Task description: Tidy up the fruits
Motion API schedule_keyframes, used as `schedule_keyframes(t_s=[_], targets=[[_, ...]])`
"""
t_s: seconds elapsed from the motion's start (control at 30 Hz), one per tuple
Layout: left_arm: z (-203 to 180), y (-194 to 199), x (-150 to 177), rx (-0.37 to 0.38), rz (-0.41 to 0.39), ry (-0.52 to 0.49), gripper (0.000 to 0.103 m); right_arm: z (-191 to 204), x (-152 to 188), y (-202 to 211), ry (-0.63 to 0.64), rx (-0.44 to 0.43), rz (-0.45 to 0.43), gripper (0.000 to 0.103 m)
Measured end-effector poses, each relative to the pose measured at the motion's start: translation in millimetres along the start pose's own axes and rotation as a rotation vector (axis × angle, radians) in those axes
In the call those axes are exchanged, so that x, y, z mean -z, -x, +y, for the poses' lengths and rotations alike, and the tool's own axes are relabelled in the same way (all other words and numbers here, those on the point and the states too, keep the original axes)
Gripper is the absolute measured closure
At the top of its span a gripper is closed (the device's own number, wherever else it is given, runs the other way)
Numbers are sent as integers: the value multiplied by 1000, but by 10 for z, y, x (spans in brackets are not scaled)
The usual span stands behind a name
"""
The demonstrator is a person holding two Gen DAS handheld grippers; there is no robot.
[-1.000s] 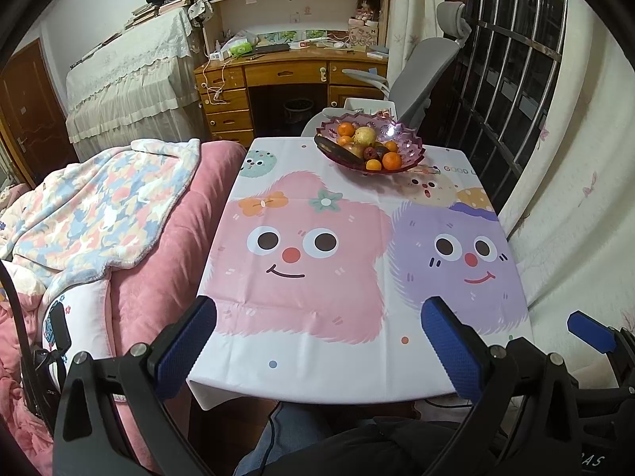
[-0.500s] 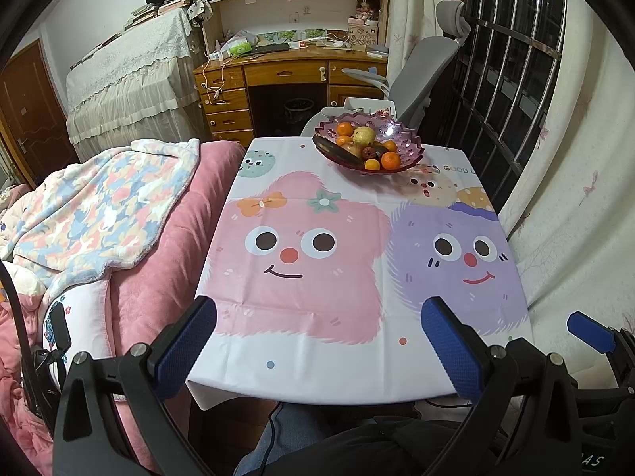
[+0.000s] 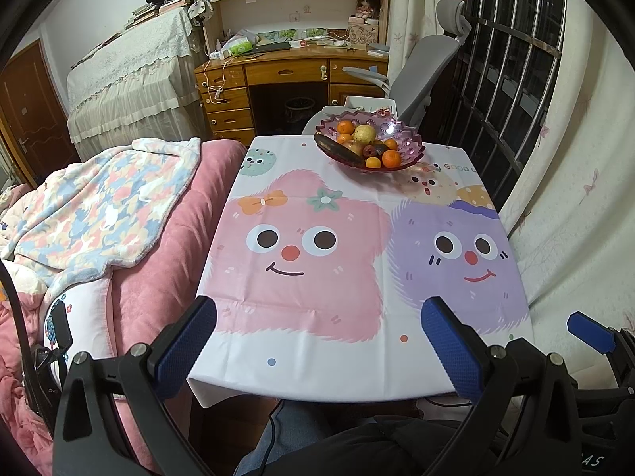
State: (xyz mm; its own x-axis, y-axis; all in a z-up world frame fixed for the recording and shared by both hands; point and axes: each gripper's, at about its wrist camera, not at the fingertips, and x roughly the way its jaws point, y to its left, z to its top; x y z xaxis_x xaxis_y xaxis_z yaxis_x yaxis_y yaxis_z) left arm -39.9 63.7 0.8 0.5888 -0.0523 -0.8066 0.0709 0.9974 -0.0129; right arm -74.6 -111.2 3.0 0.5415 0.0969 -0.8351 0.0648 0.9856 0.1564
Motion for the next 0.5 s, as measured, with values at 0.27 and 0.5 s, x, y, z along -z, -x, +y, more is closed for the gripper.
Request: schedule_keyframes(t_s=[0.27,0.5], targets=[[1,-5,-5,1,1,-1,0,-3,0,-2,-1,-1,1,0],[2,-8,0,3,2,-1,0,-7,-3,-2,-1,-2,0,0]])
